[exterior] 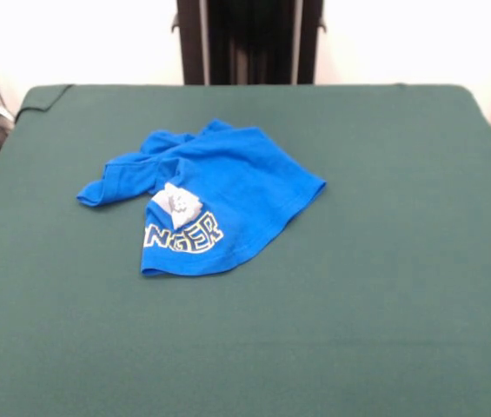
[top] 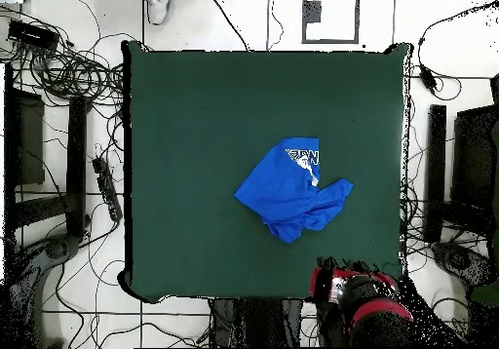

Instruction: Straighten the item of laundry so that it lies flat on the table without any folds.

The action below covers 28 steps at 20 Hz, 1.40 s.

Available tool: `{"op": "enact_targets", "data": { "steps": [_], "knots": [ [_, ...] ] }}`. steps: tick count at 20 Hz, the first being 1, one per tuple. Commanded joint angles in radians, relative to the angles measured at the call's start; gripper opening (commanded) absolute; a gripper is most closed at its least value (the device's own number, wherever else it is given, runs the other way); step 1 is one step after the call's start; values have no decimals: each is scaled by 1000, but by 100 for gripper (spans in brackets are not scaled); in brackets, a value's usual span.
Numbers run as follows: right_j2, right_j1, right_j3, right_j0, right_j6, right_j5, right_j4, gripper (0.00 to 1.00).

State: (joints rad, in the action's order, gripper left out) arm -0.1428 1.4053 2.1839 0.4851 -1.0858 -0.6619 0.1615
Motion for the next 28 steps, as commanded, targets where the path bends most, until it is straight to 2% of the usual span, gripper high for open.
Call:
{"op": "enact_targets", "data": {
  "steps": [1,4,5,10,14,28],
  "knots": [
    [-9,-73,-215,-76,-36,-453,-380,100],
    [-1,-40,-192,-50,-22,-413,-380,100],
    [7,-54,-168,-36,-23,-353,-391,100],
    [72,-218,-41,55,-36,-32,-432,100],
    [96,-319,-3,99,-61,120,-463,100],
    [110,-669,-42,161,-137,441,-544,100]
  ]
}}
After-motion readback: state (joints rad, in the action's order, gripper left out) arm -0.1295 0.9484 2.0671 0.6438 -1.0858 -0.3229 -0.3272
